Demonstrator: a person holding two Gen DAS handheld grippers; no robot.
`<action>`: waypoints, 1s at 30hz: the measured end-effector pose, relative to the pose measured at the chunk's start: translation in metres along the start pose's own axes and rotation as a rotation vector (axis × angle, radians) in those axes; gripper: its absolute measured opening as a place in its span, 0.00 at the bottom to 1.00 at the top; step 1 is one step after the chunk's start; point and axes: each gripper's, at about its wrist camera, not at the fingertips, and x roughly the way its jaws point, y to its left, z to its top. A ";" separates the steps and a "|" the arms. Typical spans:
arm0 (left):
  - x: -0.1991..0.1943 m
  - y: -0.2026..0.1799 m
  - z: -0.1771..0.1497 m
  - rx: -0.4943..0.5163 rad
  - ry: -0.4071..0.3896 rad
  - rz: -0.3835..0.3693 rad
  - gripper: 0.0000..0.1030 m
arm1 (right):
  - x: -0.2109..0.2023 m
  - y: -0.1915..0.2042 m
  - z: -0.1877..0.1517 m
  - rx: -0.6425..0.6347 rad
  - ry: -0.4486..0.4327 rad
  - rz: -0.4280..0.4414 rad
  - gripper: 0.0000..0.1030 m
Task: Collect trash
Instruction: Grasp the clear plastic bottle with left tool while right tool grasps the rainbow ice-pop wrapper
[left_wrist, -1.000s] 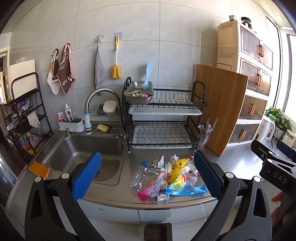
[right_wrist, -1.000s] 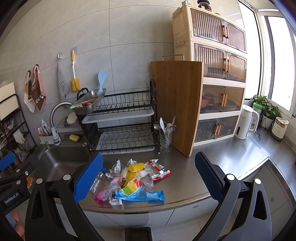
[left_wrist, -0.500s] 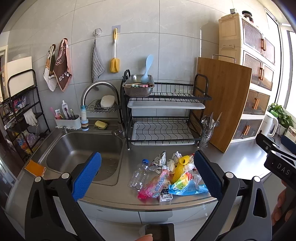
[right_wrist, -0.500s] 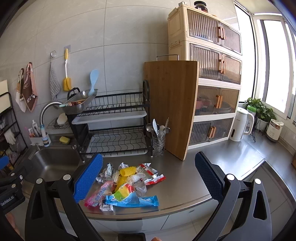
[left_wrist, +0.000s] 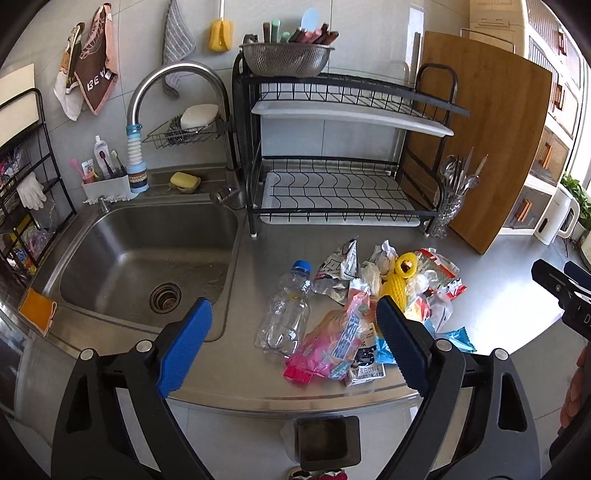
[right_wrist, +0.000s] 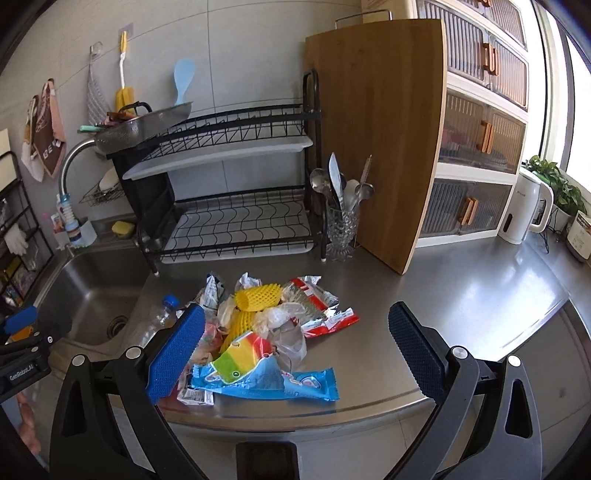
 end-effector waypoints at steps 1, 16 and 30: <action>0.009 0.001 -0.002 0.009 0.016 0.009 0.84 | 0.011 0.002 -0.003 -0.004 0.035 0.012 0.94; 0.107 0.006 -0.030 0.090 0.195 -0.051 0.67 | 0.122 0.042 -0.067 0.041 0.451 0.237 0.41; 0.138 0.008 -0.028 0.127 0.193 -0.030 0.67 | 0.154 0.039 -0.082 0.235 0.525 0.248 0.43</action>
